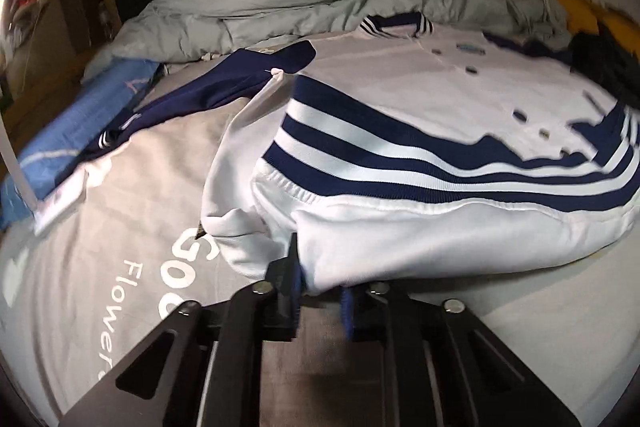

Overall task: Fold large clothes
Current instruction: 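Grasp the striped hem with both tools, then lift the hem and fold it toward the collar, then open both tools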

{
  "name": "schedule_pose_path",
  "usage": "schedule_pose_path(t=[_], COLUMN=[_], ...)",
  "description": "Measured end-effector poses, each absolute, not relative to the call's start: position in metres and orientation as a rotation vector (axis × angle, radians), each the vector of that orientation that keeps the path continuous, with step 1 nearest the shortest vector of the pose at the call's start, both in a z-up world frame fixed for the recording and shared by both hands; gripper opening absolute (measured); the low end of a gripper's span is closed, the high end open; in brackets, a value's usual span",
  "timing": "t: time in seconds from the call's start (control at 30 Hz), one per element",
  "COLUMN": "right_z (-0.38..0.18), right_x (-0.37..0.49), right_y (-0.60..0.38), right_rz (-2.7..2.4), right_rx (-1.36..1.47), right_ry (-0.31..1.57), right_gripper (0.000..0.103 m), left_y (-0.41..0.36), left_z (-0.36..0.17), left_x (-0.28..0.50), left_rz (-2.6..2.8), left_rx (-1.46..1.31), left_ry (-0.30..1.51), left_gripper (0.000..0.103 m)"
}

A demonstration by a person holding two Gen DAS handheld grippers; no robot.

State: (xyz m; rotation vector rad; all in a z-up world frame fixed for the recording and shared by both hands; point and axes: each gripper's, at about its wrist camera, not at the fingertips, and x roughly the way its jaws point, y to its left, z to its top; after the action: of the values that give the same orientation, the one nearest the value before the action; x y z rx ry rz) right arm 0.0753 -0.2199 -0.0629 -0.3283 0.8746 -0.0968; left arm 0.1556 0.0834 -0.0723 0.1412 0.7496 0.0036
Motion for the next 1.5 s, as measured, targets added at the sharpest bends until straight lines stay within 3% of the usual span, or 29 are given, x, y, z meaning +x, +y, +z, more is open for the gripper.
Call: schedule_pose_path(t=[0.3,0.6,0.83,1.07,1.1,1.17,1.2,1.23,1.3,1.4,1.5], right_z=[-0.008,-0.014,0.023,0.028,0.023,0.018,0.018,0.019,0.024,0.034,0.039], right_x=[0.035,0.04,0.099,0.197,0.207,0.214,0.213,0.21,0.197,0.185,0.173], right_y=[-0.218,-0.237,-0.25,-0.271,-0.271,-0.272,-0.275,-0.278,-0.289,-0.303,-0.327], right_rz=[-0.005,0.035,0.048,-0.004,0.003,0.005,-0.009,-0.02,-0.037,-0.062,-0.108], right_rx=[-0.22,-0.146,-0.135,-0.116,-0.123,-0.118,-0.109,-0.097,-0.064,-0.048,0.019], right_ry=[0.825,0.899,0.877,0.846,0.844,0.819,0.794,0.764,0.687,0.651,0.64], right_gripper=[0.008,0.009,0.013,0.023,0.024,0.037,0.053,0.075,0.094,0.094,0.101], left_y=[0.094,0.103,0.105,0.113,0.112,0.113,0.114,0.116,0.12,0.129,0.142], left_z=[-0.026,-0.036,0.009,0.004,0.002,0.001,0.002,0.003,0.005,0.007,-0.002], left_x=[0.108,0.115,0.195,0.292,0.297,0.302,0.301,0.298,0.291,0.28,0.274], left_rz=[-0.044,-0.103,-0.074,-0.089,-0.096,-0.1,-0.098,-0.094,-0.067,-0.068,-0.07], left_rx=[0.104,0.08,0.106,0.048,0.046,0.04,0.035,0.029,0.028,0.016,-0.024], left_ry=[0.778,0.887,0.855,0.859,0.832,0.774,0.748,0.721,0.677,0.644,0.687], left_gripper=[0.007,0.007,0.008,0.009,0.012,0.02,0.035,0.065,0.099,0.099,0.099])
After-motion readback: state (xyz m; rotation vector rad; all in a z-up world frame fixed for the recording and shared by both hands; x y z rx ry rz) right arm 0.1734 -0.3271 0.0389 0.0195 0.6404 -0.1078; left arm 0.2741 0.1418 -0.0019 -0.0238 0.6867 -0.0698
